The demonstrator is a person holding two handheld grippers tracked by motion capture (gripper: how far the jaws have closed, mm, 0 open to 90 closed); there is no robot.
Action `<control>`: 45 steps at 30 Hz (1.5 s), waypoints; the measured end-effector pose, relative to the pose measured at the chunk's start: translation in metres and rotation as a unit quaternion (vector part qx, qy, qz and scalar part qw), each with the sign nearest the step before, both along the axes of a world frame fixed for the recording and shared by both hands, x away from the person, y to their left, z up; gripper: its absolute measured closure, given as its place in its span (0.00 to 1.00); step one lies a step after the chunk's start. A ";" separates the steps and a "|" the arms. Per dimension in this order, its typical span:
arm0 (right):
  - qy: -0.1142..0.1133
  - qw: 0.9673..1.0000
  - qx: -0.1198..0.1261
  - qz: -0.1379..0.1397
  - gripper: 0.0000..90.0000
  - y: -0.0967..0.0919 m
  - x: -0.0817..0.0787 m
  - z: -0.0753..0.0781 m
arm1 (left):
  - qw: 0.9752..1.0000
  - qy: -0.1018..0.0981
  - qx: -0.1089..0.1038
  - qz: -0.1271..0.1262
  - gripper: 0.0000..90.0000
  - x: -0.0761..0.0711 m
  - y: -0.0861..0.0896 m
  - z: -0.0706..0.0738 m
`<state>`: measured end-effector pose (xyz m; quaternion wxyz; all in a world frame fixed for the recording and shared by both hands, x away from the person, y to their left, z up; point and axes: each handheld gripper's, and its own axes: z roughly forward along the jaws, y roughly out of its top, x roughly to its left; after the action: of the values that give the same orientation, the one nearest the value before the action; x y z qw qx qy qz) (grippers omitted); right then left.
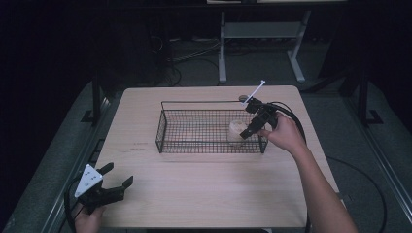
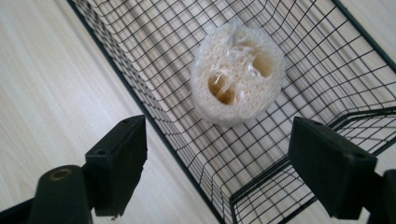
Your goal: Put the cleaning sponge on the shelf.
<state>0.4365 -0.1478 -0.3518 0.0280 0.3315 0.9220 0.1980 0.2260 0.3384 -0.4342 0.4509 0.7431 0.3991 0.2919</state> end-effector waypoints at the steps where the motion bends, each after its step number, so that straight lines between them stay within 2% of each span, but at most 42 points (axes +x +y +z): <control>1: -0.001 1.000 0.000 0.001 0.21 -0.001 -0.002 0.000 | 1.000 0.000 -0.001 0.000 0.16 0.000 0.000 0.000; 9: -0.001 1.000 -0.001 0.005 0.21 -0.007 -0.013 0.003 | 1.000 0.002 0.000 -0.002 0.15 0.000 -0.001 -0.001; 17: -0.021 1.000 0.005 0.017 0.22 -0.012 -0.031 0.007 | 1.000 0.002 0.000 -0.001 0.15 0.000 -0.001 -0.001; 19: -0.019 1.000 0.008 0.019 0.21 -0.012 -0.035 0.006 | 1.000 0.001 0.001 -0.002 0.15 -0.001 -0.001 -0.001; 22: -0.013 1.000 0.000 0.023 0.21 -0.013 -0.040 0.003 | 1.000 0.002 0.002 -0.002 0.16 -0.001 -0.002 -0.001; 23: -0.017 1.000 -0.001 0.025 0.21 -0.013 -0.042 0.003 | 1.000 0.002 0.002 -0.002 0.15 -0.001 -0.002 -0.001; 26: -0.014 0.999 0.017 0.033 0.21 -0.013 -0.048 0.004 | 1.000 0.000 0.001 0.000 0.15 -0.001 -0.001 -0.001; 37: -0.026 0.998 0.011 0.054 0.21 -0.008 -0.072 0.003 | 1.000 0.001 0.002 0.000 0.15 -0.001 -0.001 0.000; 45: -0.026 0.998 0.015 0.057 0.21 -0.008 -0.084 -0.006 | 1.000 0.001 0.001 0.001 0.15 0.000 -0.001 -0.001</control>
<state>0.3528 -0.1562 -0.3577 0.0357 0.2732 0.9354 0.2214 0.2255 0.3378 -0.4351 0.4494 0.7437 0.3997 0.2919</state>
